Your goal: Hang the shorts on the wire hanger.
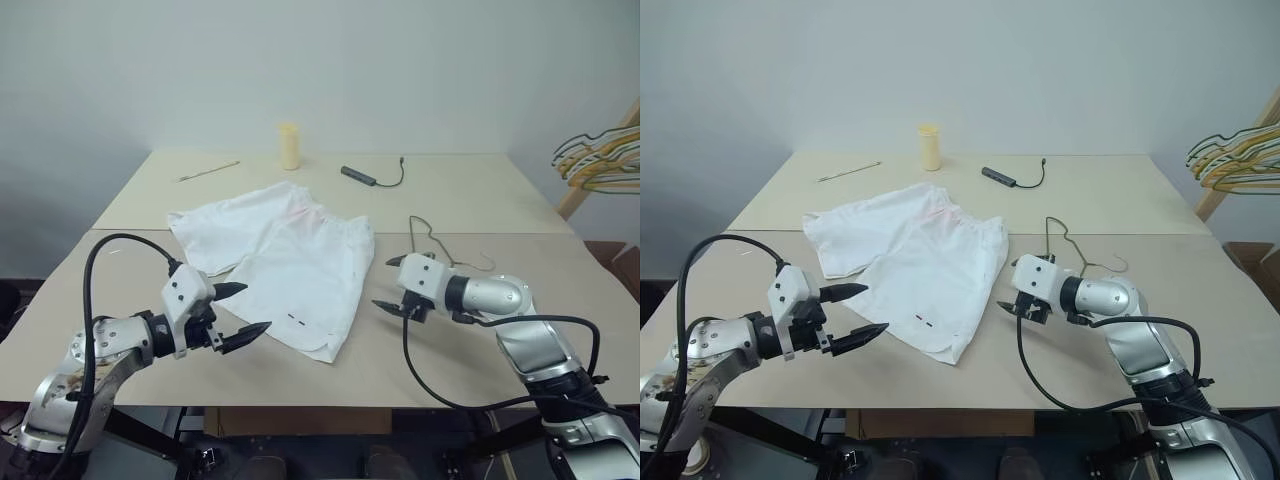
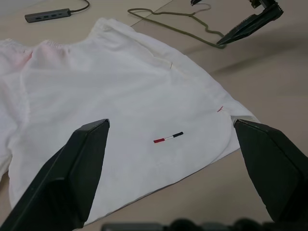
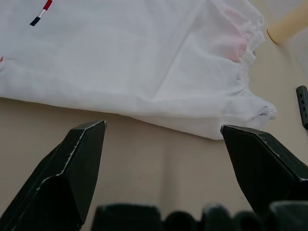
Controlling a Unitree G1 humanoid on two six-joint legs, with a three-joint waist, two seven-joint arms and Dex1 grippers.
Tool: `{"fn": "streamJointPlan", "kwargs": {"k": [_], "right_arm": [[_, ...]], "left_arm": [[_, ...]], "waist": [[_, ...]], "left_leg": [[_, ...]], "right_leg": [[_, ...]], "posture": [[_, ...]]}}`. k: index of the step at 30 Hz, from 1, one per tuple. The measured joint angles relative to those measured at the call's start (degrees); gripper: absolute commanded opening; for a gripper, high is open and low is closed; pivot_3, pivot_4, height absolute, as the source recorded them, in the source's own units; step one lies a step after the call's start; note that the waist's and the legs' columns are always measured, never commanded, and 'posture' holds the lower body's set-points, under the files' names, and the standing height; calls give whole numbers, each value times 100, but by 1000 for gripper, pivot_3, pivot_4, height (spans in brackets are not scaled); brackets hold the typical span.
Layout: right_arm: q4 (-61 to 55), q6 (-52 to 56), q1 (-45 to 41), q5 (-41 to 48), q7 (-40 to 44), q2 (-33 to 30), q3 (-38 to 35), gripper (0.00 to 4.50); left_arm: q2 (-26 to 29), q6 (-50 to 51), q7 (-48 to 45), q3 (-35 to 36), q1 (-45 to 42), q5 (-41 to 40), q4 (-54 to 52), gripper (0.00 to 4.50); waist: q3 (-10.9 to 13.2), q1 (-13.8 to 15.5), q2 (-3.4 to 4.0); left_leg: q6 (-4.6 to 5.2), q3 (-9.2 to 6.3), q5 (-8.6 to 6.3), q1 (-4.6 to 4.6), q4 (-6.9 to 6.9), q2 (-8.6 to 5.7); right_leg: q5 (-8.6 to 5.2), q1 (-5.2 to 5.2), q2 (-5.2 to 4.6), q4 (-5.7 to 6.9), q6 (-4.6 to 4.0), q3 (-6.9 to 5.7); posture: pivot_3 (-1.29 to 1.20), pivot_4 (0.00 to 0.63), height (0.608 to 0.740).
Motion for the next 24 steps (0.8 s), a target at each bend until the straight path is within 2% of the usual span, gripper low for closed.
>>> {"fn": "streamJointPlan", "kwargs": {"k": [17, 20, 24], "right_arm": [[110, -33, -145, -24, -50, -1, -5, 4451], [151, -32, -227, -23, -116, -2, -98, 4451], [148, -29, -219, -35, -219, -30, -189, 4451]], "left_arm": [[-70, 594, 461, -49, -314, -183, -66, 4500], [-225, 759, 525, -109, -406, -273, -162, 4500], [-612, 1130, 683, -569, -683, -449, -182, 4500]], "waist": [[0, -55, -1], [0, -76, -1], [-1, -78, -2]], "left_leg": [[0, 2, 0, 1, -1, 0], [0, 2, 0, 1, -1, 0], [0, 5, 0, 1, -1, -1]], "right_leg": [[0, 0, 1, 0, 0, 3], [0, 0, 1, -2, 1, 6], [2, 1, 0, -3, 2, 9]], "posture": [[-34, 0, 740], [-42, 0, 740], [-60, 0, 740]]}}
